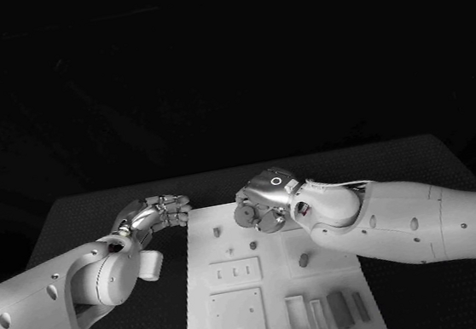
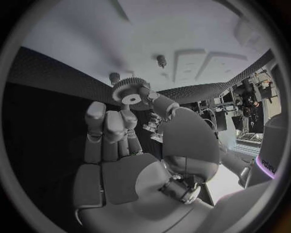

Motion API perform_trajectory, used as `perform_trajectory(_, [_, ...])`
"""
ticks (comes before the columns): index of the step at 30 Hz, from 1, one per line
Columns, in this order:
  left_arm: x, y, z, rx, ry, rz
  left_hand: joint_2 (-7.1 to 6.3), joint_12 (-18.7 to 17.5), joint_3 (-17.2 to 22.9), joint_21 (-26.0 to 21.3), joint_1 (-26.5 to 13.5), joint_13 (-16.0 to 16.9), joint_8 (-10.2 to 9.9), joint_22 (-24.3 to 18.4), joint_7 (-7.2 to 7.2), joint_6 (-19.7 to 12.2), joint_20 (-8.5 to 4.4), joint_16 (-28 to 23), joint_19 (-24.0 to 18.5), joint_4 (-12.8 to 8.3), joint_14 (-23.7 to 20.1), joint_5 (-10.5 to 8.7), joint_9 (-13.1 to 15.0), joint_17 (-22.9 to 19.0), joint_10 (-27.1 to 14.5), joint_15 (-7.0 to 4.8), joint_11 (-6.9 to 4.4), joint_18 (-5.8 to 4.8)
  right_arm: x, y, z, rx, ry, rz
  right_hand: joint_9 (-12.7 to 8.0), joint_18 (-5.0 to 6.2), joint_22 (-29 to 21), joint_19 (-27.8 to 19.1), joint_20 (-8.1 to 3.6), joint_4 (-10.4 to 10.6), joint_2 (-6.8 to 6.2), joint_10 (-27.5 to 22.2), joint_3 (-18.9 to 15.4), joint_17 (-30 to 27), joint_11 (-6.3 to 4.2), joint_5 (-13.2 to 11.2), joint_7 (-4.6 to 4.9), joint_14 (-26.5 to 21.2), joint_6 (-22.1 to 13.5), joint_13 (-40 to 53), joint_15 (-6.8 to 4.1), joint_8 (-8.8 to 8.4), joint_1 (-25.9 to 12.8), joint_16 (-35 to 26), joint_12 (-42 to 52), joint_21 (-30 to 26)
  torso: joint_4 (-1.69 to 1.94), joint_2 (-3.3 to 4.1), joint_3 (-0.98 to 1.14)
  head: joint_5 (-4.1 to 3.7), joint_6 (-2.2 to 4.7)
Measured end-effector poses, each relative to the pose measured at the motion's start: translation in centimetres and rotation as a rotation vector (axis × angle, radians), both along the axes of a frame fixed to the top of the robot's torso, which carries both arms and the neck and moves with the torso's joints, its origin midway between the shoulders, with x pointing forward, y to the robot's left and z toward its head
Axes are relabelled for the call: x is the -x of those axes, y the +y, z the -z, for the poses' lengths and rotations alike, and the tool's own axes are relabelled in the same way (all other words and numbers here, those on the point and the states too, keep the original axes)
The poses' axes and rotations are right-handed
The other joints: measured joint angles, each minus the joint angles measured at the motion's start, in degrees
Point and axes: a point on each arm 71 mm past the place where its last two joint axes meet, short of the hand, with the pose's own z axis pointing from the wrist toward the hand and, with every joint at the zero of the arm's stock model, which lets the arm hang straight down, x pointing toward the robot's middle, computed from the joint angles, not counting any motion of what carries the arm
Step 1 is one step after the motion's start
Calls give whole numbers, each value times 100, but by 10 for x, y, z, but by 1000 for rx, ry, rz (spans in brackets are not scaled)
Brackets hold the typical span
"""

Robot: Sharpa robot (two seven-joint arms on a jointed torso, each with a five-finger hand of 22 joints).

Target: Assemble the parts on the task board

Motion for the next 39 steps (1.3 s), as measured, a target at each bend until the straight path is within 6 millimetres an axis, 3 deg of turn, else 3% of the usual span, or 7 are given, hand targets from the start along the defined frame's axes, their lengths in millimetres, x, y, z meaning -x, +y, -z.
perform_trajectory(9, [0,0,0,0,0,-1,0,0,0,0,0,-1,0,-1,0,0,0,0,0,0,0,0,4,0,0,0,0,0,-2,10,15,15,15,0,4,0,0,2,0,0,0,18,0,-1,-1,0,-4,2,4,-6,2,-5,0,-21,-1,0,13,5,-7,32,-9])
perform_trajectory(29, [-1,0,0,-1,-1,-1,0,0,0,0,0,3,0,-2,20,-20,0,0,0,0,0,0,9,-5,0,0,0,0,-6,14,20,29,16,9,8,-1,0,30,-8,-17,-23,7,16,4,-14,0,-16,19,16,-26,19,-37,23,-44,-1,0,-7,1,8,79,-44])
perform_trajectory(36, [-1,-1,0,-1,0,-1,0,-23,0,0,0,3,0,-3,20,-20,0,0,0,0,0,0,8,-5,0,0,0,0,-9,14,23,36,22,15,-63,0,0,27,-11,-33,-87,-16,32,4,11,-113,-19,20,20,-55,20,-185,41,-62,-1,-1,-13,1,12,83,-39])
perform_trajectory(39, [-1,-1,0,-1,0,0,0,-23,0,0,0,3,0,-3,20,-20,0,0,0,0,0,0,8,-5,0,0,0,0,-9,15,24,39,25,16,-107,-1,0,17,-22,-80,-112,-16,15,3,12,-178,-8,17,8,-72,83,-284,68,-100,-1,0,-12,1,13,83,-39])
